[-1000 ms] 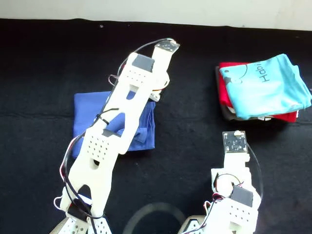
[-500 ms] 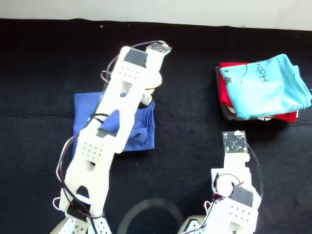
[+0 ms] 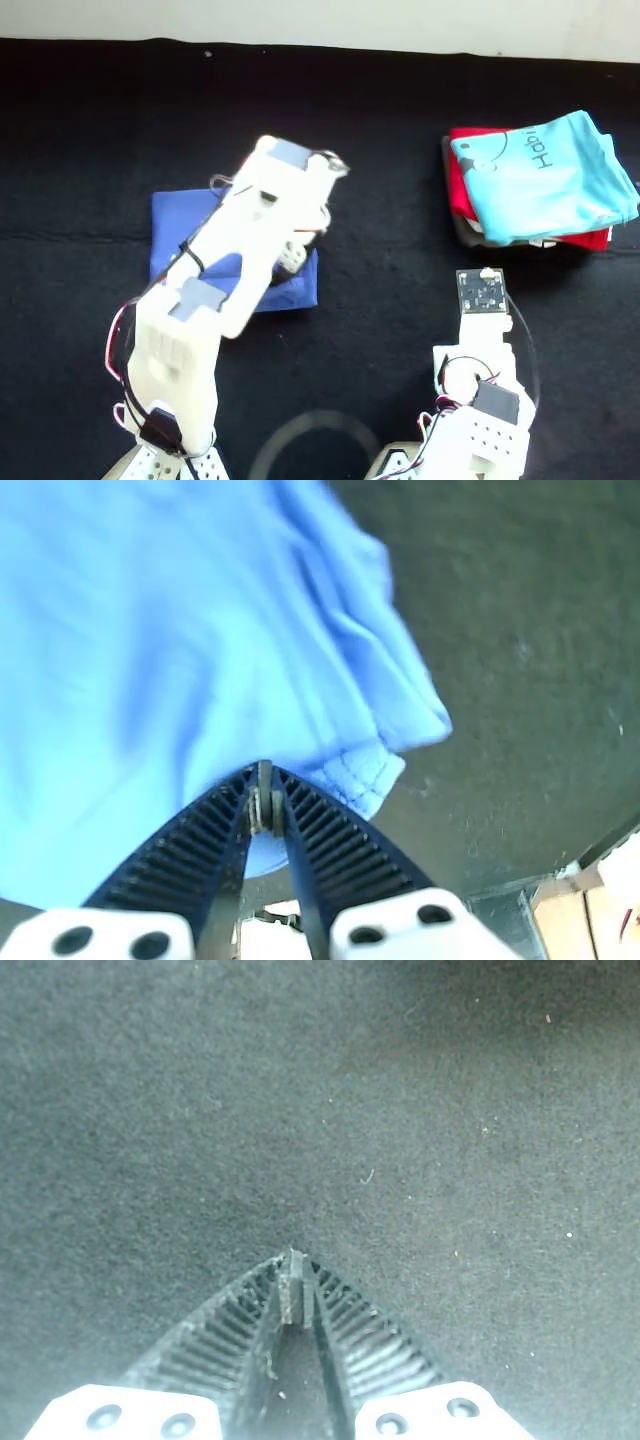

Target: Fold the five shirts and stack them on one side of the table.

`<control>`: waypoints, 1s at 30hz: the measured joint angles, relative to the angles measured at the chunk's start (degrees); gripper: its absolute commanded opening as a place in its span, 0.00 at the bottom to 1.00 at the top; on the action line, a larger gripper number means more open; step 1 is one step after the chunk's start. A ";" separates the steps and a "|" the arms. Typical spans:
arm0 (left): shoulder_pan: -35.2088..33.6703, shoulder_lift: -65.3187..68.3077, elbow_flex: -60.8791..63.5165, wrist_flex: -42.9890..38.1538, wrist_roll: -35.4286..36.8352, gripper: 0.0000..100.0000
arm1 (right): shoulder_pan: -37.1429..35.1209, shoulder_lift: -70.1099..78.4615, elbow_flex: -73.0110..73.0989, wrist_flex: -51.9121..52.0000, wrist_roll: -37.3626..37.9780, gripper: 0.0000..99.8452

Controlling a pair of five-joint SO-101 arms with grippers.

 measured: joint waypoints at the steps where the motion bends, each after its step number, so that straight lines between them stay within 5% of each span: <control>1: 0.97 -0.88 0.88 0.00 0.00 0.01 | 0.00 0.00 0.00 0.00 0.00 0.01; 8: 8.70 -8.62 3.96 2.11 0.00 0.01 | 0.00 0.00 0.00 0.00 0.00 0.01; 21: 3.52 -8.88 11.08 -3.78 -4.13 0.01 | 0.00 0.00 0.00 0.00 0.00 0.01; 30: 10.46 -8.26 12.40 -9.32 -4.13 0.01 | 0.00 0.00 0.00 0.00 0.00 0.01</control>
